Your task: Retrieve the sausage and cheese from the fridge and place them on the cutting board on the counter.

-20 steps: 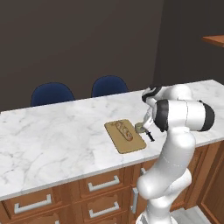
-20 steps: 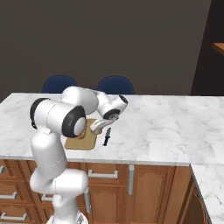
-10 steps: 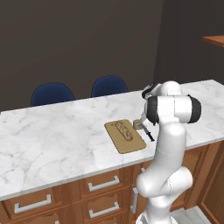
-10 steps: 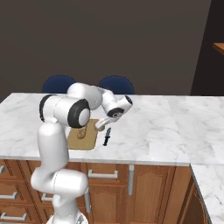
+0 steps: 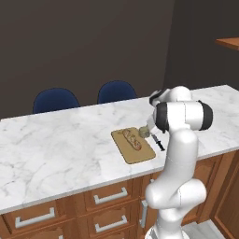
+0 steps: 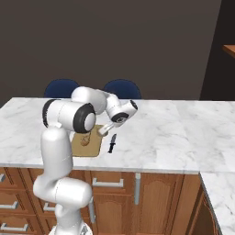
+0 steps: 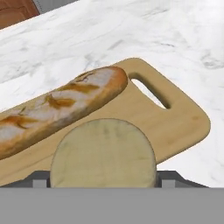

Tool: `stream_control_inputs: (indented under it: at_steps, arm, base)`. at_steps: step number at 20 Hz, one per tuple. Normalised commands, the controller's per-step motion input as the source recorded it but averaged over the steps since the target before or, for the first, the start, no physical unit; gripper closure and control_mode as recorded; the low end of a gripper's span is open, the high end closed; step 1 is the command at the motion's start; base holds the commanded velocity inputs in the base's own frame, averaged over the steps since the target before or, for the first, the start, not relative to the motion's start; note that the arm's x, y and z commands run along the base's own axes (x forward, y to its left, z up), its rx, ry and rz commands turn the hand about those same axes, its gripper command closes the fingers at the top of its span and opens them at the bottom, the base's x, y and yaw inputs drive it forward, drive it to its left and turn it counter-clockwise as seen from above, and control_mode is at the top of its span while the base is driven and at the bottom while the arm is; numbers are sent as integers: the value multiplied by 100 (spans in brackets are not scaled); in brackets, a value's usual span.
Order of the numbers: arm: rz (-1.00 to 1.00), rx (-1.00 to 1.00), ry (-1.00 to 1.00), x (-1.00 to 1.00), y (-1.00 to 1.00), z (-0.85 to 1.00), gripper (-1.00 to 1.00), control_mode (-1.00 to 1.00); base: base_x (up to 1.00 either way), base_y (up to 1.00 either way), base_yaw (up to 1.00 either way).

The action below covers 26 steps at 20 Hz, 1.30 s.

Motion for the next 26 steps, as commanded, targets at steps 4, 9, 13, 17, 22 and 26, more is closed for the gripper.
stream_control_inputs:
  at_steps: [4,9,13,17,22,26]
  arm:
    - [3,0,-10,0,23,-2,100,-100]
    - [2,0,-9,-2,0,-4,100,-100]
    - [2,0,-10,-9,0,-15,100,-100]
    - [2,0,-12,-17,11,-3,100,-100]
    - [2,0,-12,-15,16,-1,100,-100]
    - [1,0,-8,-12,10,-5,100,-100]
  base:
    - [0,0,0]
    - [0,0,0]
    - [0,0,0]
    - [0,0,0]
    - [0,0,0]
    - [0,0,0]
